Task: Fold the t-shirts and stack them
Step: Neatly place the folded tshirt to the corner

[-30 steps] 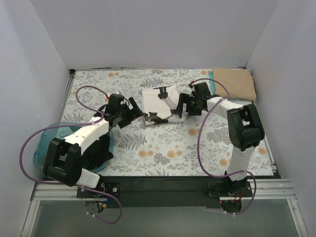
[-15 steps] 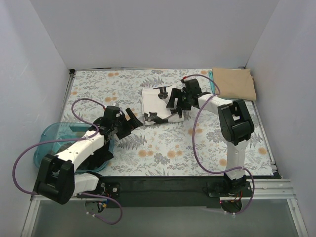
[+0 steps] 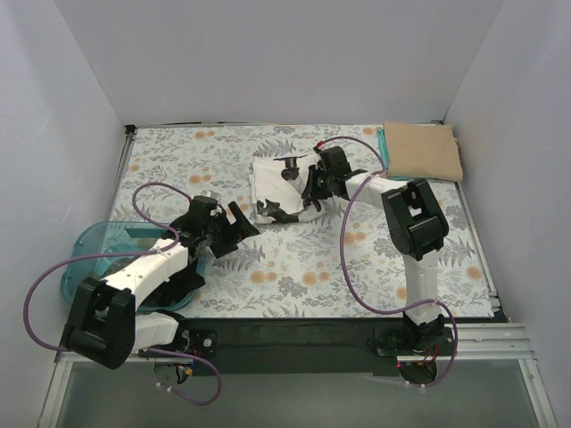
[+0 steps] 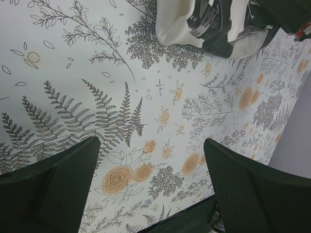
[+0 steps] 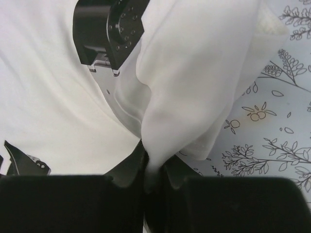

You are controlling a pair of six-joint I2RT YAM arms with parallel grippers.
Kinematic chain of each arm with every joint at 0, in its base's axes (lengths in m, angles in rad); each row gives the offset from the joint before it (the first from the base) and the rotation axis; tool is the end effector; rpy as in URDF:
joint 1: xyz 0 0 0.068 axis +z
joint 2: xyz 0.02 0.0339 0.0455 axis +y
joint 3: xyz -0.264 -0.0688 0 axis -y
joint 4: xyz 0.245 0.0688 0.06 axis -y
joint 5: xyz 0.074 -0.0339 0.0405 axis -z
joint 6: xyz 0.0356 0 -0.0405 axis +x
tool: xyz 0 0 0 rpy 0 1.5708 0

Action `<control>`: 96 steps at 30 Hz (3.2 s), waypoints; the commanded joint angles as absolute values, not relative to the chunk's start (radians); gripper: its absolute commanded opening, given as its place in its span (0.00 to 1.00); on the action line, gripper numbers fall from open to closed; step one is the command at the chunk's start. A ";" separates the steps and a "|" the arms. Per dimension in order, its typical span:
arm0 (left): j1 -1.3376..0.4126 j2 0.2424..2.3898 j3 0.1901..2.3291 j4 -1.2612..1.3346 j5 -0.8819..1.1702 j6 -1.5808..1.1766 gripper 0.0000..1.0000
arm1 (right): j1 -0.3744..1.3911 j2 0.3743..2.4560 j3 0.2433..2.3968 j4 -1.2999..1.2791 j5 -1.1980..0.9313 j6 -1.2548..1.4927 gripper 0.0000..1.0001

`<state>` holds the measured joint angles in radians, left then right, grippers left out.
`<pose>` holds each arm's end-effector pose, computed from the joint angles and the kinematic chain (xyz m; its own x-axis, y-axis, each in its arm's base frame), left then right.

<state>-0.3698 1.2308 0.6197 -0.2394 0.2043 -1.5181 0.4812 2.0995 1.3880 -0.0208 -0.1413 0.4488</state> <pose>0.2201 -0.0931 0.1891 -0.5149 -0.8491 0.1175 -0.6746 0.3168 -0.6667 0.4047 0.2170 0.1539 -0.7731 0.0809 -0.6291 -0.2393 0.8813 0.4075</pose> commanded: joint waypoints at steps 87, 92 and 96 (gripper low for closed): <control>-0.373 1.097 0.655 -0.463 -0.028 -1.618 0.98 | -0.028 2.150 2.108 -0.350 0.287 -0.328 0.01; -0.374 1.123 0.670 -0.459 -0.031 -1.612 0.98 | -0.071 2.204 2.123 -0.338 0.215 -0.334 0.01; -0.374 1.135 0.676 -0.449 -0.028 -1.608 0.98 | -0.101 2.236 2.112 -0.305 0.204 -0.341 0.01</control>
